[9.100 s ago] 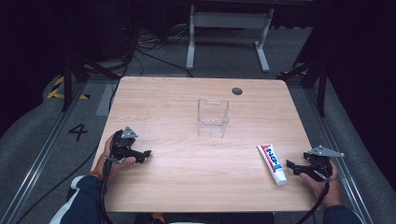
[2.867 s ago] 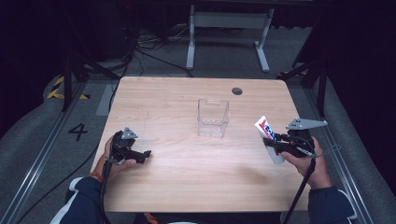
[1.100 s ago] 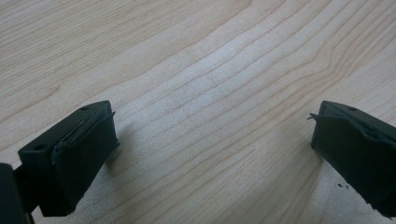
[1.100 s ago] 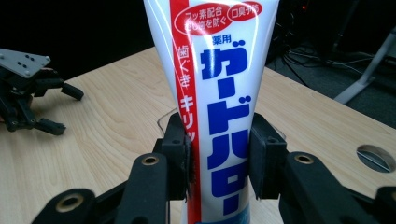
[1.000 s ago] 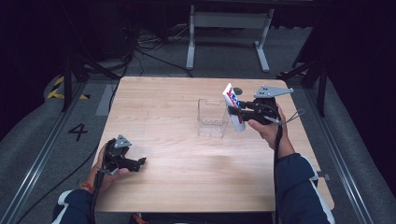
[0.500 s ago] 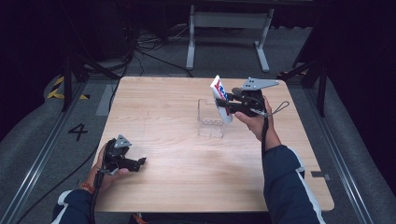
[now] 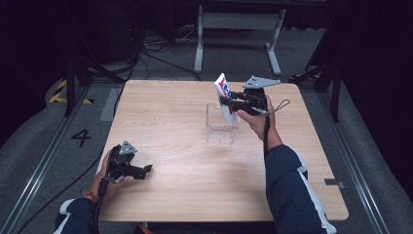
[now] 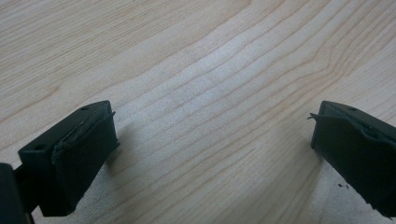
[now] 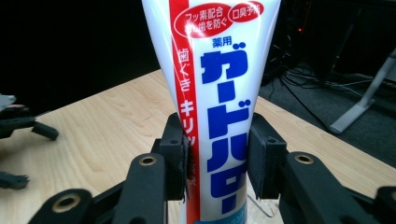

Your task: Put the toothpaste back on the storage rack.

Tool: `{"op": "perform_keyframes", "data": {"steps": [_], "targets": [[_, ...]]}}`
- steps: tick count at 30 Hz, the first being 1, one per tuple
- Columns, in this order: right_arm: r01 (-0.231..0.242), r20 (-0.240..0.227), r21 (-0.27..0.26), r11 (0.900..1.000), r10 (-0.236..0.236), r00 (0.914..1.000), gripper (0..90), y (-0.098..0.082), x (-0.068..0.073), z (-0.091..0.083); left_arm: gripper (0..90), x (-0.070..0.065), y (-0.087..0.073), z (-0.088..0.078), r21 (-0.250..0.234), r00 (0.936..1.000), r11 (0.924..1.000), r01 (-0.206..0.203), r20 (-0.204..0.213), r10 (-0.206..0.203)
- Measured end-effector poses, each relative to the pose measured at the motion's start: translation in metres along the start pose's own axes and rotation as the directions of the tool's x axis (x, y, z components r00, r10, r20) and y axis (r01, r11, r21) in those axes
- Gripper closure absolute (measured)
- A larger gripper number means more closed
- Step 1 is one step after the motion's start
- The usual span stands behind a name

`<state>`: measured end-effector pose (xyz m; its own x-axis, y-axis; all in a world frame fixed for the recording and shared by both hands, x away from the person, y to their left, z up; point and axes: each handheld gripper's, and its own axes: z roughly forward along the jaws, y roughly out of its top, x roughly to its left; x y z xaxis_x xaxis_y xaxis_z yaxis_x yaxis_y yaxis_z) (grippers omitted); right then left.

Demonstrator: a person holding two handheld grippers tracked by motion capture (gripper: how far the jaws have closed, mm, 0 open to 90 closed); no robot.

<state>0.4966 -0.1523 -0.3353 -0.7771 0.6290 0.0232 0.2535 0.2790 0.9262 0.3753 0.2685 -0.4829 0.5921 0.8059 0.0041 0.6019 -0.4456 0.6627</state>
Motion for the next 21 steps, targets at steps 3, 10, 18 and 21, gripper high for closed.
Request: {"op": "perform_keyframes", "data": {"steps": [3,10,18,21], "targets": [[-0.023,0.008,0.000,1.000,0.023,0.9997,64.6,-0.004,-0.005,0.004,0.6,0.000,0.000,0.000,0.000,1.0000,1.0000,0.000,0.000,0.000],[-0.034,0.022,0.010,0.999,0.034,0.9992,64.4,-0.014,-0.010,0.011,0.6,0.000,0.000,0.000,-0.002,1.0000,1.0000,0.004,0.001,-0.004],[-0.042,0.043,0.011,0.999,0.041,0.9982,64.3,-0.026,-0.015,0.013,0.6,-0.001,0.000,0.000,-0.005,1.0000,1.0000,0.007,0.001,-0.007],[-0.049,0.043,0.005,0.999,0.049,0.9979,64.2,-0.031,-0.017,0.012,0.6,0.000,0.000,0.000,-0.003,1.0000,1.0000,0.006,0.001,-0.006]]}}
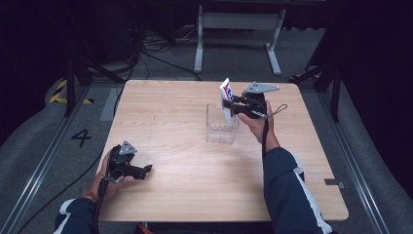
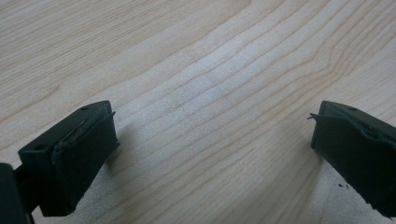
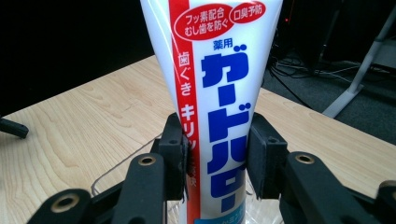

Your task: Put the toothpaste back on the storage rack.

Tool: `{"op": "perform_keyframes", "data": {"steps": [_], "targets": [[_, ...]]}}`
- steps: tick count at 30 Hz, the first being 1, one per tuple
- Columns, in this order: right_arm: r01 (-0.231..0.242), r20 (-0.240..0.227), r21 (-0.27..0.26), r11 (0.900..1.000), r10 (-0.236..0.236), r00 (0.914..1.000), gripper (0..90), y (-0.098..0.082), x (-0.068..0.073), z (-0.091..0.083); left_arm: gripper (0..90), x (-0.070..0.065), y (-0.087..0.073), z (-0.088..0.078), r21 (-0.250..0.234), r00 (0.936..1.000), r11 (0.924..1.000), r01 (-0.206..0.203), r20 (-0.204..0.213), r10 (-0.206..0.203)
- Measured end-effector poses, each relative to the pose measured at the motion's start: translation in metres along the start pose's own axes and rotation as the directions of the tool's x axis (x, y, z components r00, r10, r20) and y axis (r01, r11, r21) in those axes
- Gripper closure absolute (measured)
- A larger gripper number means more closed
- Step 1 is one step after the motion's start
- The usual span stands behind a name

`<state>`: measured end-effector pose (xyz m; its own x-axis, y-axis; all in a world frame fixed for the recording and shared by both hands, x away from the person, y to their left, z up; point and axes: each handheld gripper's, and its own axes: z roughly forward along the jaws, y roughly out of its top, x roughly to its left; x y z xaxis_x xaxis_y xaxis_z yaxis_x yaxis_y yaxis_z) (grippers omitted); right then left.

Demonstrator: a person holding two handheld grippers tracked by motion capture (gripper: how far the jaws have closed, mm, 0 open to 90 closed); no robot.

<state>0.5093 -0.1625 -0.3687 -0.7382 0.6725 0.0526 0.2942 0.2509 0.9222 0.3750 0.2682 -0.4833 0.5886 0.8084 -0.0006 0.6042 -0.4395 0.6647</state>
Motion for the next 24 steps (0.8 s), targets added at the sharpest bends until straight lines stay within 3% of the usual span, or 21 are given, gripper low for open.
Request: {"op": "perform_keyframes", "data": {"steps": [24], "targets": [[0.021,0.013,0.049,0.999,-0.022,0.9997,62.9,-0.026,0.002,0.003,0.7,0.000,0.000,0.000,0.004,1.0000,1.0000,0.000,0.001,0.000]]}}
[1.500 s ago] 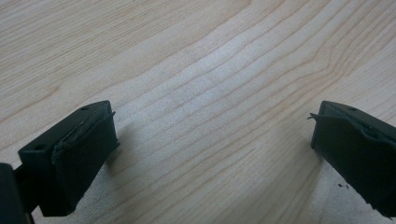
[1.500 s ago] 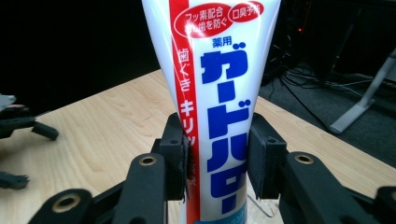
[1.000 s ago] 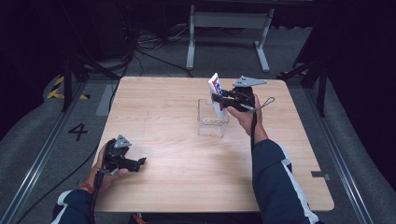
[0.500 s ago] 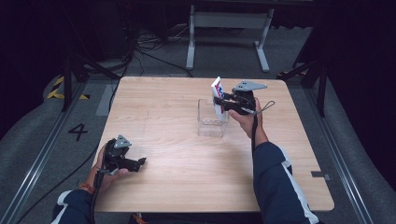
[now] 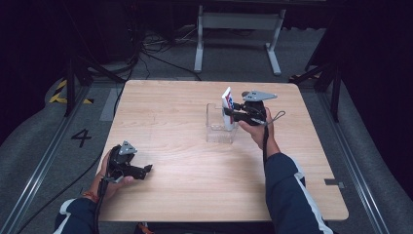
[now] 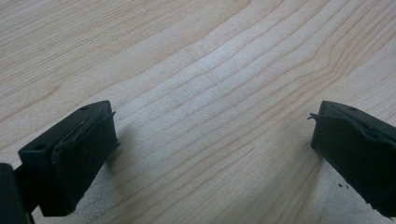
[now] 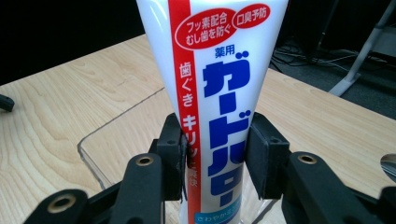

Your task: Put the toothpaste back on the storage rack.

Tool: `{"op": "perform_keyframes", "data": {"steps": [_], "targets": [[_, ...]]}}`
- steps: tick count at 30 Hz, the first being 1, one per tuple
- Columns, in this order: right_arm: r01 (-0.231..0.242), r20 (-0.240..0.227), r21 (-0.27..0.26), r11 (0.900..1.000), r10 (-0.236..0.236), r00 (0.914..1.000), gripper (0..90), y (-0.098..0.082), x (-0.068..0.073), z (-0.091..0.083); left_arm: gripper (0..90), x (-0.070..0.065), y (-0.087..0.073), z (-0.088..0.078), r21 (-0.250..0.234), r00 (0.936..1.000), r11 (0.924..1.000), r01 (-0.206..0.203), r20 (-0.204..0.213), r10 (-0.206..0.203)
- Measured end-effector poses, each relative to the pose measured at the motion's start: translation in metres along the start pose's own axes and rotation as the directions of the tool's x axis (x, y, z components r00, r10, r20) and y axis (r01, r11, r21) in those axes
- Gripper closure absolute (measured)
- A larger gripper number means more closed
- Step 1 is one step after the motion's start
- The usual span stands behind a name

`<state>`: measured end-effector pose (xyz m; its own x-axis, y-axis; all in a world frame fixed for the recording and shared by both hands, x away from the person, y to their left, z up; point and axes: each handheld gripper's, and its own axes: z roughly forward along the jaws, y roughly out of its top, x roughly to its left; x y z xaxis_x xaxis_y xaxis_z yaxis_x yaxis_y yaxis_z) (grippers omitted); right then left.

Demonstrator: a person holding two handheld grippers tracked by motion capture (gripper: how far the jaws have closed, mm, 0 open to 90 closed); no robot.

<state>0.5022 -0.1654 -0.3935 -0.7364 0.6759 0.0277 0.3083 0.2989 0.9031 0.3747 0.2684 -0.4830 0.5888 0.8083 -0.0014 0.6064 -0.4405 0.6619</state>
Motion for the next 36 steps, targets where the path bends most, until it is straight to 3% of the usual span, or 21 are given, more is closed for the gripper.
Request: {"op": "perform_keyframes", "data": {"steps": [22,36], "targets": [[0.023,-0.002,0.067,0.997,-0.023,0.9997,62.0,-0.012,0.004,0.003,0.6,0.000,0.000,0.000,0.000,1.0000,1.0000,-0.001,0.000,0.001],[0.071,0.006,0.147,0.987,-0.073,0.9973,60.6,-0.013,0.011,0.011,0.6,0.000,0.000,0.000,0.000,1.0000,1.0000,-0.001,0.000,0.001]]}}
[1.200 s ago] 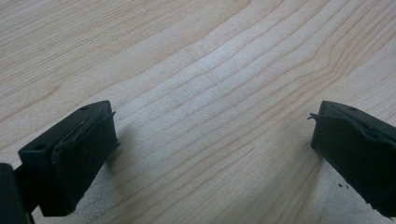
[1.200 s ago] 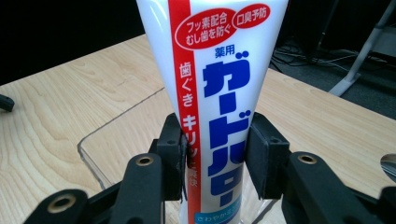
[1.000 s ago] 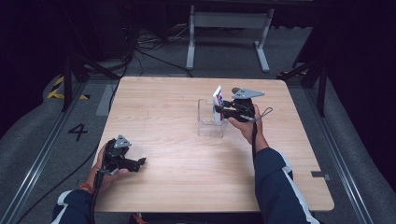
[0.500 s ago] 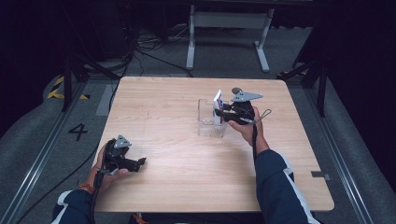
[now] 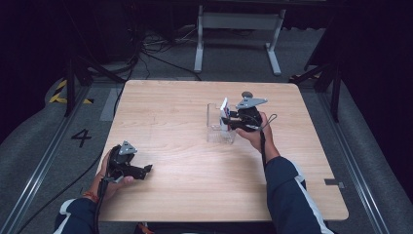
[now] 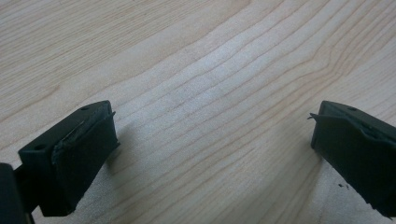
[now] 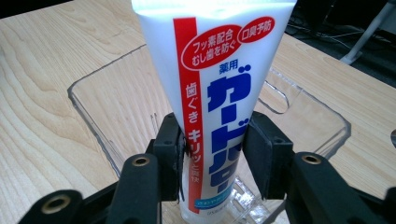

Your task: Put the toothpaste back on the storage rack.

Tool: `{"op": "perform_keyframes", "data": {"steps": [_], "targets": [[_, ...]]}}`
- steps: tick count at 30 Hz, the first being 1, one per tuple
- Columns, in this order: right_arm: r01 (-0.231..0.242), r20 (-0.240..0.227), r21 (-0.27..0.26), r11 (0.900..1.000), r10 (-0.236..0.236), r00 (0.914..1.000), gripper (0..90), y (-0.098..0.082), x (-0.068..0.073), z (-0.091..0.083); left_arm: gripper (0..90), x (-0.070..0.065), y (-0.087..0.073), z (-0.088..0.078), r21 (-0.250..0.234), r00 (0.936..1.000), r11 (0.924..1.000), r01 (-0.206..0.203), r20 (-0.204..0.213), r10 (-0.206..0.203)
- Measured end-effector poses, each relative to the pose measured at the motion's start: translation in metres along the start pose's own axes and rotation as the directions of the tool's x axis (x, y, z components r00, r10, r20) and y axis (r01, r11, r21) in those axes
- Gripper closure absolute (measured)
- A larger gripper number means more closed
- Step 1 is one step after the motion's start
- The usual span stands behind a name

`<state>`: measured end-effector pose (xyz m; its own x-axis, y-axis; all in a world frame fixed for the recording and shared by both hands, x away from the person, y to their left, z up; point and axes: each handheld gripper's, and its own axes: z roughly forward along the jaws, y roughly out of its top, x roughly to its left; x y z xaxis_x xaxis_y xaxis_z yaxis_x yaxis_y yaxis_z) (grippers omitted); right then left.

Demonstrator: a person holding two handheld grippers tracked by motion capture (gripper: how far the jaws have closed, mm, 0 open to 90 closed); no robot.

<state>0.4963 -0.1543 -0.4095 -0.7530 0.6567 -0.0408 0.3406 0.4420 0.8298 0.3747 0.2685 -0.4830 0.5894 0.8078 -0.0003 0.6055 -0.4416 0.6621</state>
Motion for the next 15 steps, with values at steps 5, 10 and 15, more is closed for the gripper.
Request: {"op": "perform_keyframes", "data": {"steps": [5,10,15], "targets": [[-0.002,-0.004,0.006,1.000,0.002,1.0000,59.8,0.0005,-0.0002,-0.0002,0.6,0.0001,0.0000,0.0000,0.001,1.0000,1.0000,-0.002,0.000,0.002],[-0.003,-0.006,0.006,1.000,0.003,1.0000,58.8,0.0008,-0.0002,0.0001,0.6,-0.0001,0.0000,0.0000,0.000,1.0000,1.0000,0.002,0.000,-0.002],[-0.011,-0.016,0.002,1.000,0.011,0.9998,58.7,0.0009,-0.0004,-0.0003,0.6,0.0001,0.0000,0.0001,-0.001,1.0000,1.0000,-0.002,-0.001,0.002]]}}
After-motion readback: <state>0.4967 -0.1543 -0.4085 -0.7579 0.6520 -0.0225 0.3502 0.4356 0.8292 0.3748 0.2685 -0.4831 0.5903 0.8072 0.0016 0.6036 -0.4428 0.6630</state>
